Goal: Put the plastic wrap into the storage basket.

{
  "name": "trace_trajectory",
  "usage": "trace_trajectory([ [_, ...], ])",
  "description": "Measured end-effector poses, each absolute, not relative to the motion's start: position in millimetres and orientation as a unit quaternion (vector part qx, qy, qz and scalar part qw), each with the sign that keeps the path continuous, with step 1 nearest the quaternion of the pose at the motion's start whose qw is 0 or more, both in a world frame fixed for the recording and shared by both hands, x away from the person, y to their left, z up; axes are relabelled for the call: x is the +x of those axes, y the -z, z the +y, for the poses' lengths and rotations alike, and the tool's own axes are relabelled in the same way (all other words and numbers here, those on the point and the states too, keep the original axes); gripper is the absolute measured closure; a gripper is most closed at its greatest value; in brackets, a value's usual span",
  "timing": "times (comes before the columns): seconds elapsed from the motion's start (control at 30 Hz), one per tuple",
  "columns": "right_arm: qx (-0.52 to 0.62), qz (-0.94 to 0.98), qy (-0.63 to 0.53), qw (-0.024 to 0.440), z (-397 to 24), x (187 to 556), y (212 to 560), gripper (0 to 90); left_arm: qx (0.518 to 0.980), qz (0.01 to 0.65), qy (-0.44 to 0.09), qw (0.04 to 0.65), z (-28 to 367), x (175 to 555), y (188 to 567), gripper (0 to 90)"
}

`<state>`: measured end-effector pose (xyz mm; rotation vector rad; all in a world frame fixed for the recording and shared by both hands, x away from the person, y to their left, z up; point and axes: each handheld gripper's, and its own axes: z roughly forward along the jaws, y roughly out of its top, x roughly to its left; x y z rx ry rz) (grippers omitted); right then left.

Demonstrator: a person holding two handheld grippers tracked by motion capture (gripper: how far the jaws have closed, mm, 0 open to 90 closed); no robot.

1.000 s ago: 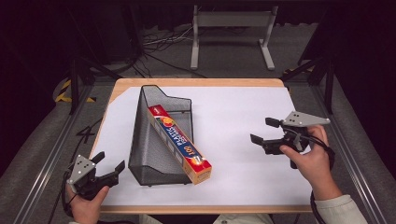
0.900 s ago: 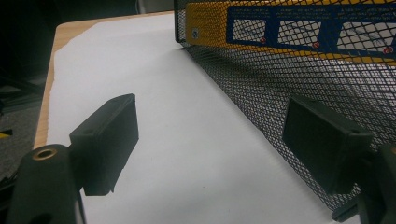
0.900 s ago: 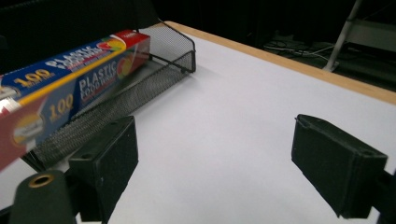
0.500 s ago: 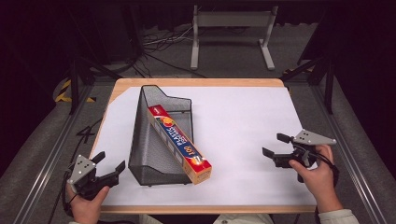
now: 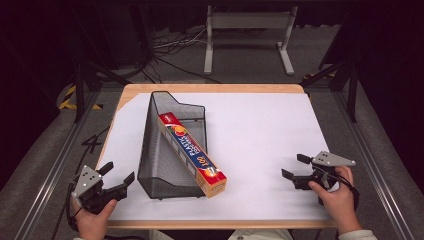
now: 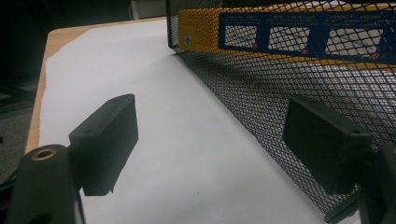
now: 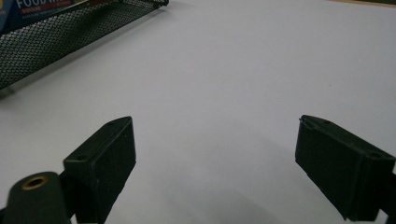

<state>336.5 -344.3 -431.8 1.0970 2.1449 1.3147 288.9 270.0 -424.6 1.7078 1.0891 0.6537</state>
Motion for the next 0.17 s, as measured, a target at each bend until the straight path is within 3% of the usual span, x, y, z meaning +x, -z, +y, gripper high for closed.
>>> trace_trajectory([
  [0.17, 0.394, 0.767, -0.465, 0.199, -344.9, 339.1, 436.6, 12.8, 0.702, 0.445, -0.270, 0.486, 270.0, 289.0, 424.7, 19.1],
])
